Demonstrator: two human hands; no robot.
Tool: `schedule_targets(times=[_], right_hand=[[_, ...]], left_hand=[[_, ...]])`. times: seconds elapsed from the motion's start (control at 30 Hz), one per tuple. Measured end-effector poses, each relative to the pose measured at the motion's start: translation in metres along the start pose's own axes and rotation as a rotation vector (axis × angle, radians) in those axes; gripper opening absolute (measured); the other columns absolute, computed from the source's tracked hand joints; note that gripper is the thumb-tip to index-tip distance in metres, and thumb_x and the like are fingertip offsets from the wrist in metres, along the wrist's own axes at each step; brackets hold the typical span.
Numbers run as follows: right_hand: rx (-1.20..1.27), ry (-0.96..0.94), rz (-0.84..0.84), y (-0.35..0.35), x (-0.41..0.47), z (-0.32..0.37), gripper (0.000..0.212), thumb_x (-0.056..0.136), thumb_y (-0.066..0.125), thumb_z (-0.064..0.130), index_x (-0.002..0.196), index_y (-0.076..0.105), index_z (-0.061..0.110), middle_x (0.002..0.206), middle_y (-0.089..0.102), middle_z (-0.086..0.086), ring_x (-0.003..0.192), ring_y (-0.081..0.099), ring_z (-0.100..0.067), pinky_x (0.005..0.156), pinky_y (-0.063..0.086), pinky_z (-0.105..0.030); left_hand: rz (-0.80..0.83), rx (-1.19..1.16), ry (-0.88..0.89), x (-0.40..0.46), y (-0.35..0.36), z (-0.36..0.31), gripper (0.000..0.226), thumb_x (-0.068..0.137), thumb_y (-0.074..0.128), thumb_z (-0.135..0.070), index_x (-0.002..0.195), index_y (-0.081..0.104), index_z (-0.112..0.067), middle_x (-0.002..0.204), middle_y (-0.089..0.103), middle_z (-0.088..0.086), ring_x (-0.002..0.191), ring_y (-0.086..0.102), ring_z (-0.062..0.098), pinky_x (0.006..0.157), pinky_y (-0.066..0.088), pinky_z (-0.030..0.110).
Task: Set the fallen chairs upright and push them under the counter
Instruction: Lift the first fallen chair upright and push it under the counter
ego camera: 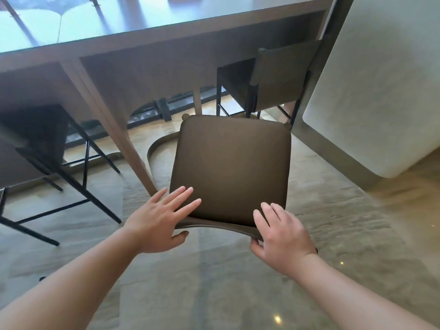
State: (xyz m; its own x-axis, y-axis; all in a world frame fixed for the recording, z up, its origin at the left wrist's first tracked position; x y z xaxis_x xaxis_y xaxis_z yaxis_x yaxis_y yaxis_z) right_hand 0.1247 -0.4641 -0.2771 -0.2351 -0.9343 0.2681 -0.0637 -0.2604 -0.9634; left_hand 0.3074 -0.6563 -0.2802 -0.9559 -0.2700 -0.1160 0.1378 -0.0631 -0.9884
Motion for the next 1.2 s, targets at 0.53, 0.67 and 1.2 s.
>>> schedule_targets(times=[0.53, 0.67, 1.2], right_hand=[[0.116, -0.03, 0.096, -0.015, -0.007, -0.065, 0.057, 0.061, 0.059, 0.046, 0.102, 0.069, 0.007, 0.112, 0.066, -0.015, 0.099, 0.064, -0.033, 0.076, 0.057, -0.038], [0.146, -0.083, 0.124, -0.018, -0.015, -0.08, 0.059, 0.06, 0.06, 0.047, 0.102, 0.07, 0.007, 0.111, 0.067, -0.016, 0.098, 0.065, -0.033, 0.077, 0.058, -0.039], [0.201, -0.237, 0.1, -0.02, -0.062, -0.147, 0.059, 0.06, 0.061, 0.047, 0.103, 0.073, 0.008, 0.11, 0.069, -0.013, 0.097, 0.067, -0.03, 0.078, 0.058, -0.038]], left_hand=[[-0.088, -0.013, -0.159, 0.005, -0.024, -0.067, 0.074, 0.085, 0.05, -0.058, 0.149, 0.041, -0.022, 0.157, 0.036, 0.014, 0.145, 0.034, 0.031, 0.114, 0.023, 0.049], [-0.064, -0.011, -0.209, 0.003, -0.027, -0.091, 0.072, 0.085, 0.052, -0.056, 0.148, 0.044, -0.021, 0.156, 0.037, 0.015, 0.144, 0.036, 0.032, 0.113, 0.024, 0.05], [-0.039, 0.024, -0.261, 0.023, -0.048, -0.181, 0.067, 0.085, 0.052, -0.053, 0.143, 0.052, -0.019, 0.153, 0.042, 0.014, 0.14, 0.041, 0.033, 0.11, 0.027, 0.048]])
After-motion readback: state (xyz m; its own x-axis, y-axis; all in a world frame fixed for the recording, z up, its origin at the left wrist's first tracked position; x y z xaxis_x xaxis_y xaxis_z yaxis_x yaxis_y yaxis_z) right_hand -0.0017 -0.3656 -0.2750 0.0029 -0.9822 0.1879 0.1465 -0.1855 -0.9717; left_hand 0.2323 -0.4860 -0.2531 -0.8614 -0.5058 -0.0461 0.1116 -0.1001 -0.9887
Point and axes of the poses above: each hand's wrist, its own x-axis towards the middle knuckle, its own y-axis out of the palm, z = x × y, the point moved 6 cm from there along x, towards the middle knuckle
